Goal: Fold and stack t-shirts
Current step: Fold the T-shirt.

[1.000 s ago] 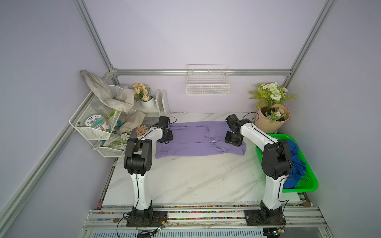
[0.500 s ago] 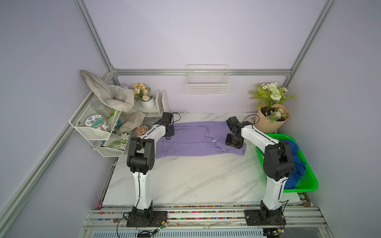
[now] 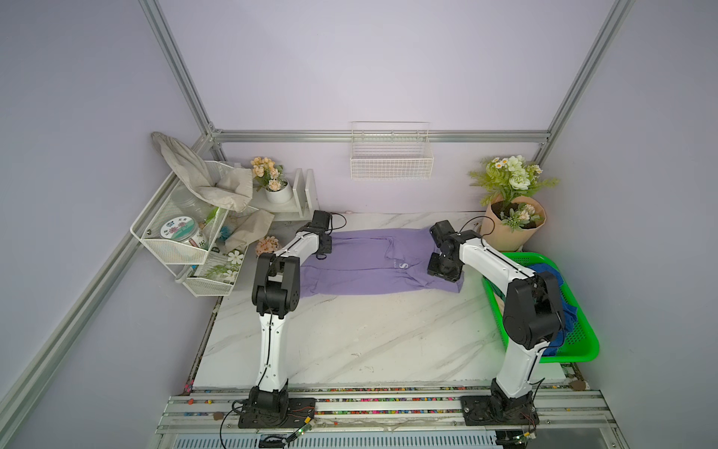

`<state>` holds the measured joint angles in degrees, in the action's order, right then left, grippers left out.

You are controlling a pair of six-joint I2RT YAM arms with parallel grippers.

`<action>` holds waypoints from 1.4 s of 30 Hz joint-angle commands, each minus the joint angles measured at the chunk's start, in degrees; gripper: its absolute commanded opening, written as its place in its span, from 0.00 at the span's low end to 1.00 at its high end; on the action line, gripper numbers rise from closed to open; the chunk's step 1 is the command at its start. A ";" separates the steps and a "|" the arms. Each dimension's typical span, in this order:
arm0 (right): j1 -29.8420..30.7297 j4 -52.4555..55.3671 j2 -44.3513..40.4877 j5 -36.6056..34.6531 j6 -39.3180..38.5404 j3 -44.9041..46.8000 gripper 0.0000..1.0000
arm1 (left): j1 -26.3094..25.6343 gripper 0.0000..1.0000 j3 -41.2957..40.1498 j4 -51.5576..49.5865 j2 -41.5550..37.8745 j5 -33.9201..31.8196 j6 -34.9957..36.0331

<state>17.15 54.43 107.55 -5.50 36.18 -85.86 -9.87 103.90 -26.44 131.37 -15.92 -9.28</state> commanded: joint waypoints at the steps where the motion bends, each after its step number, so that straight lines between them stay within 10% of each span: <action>1: -0.01 -0.44 -2.20 -0.82 0.88 2.06 0.50 | -0.06 0.00 5.36 -1.72 0.03 -3.51 1.37; 12: -0.12 -1.98 -1.49 -0.82 0.57 2.73 0.48 | -0.15 0.00 -1.82 -4.74 -17.48 -5.64 1.08; 22: -0.31 2.45 12.29 3.18 -1.58 -19.75 0.53 | -0.30 0.00 -21.08 -5.44 -30.66 -2.83 -4.40; 42: -5.37 5.55 30.65 0.49 -3.01 -37.75 0.51 | -0.86 0.00 -26.21 -6.52 -34.60 -1.69 -6.10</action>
<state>11.84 58.59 137.29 -5.63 33.36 -122.58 -10.55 79.55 -31.31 98.13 -17.85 -14.98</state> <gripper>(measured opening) 0.519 0.044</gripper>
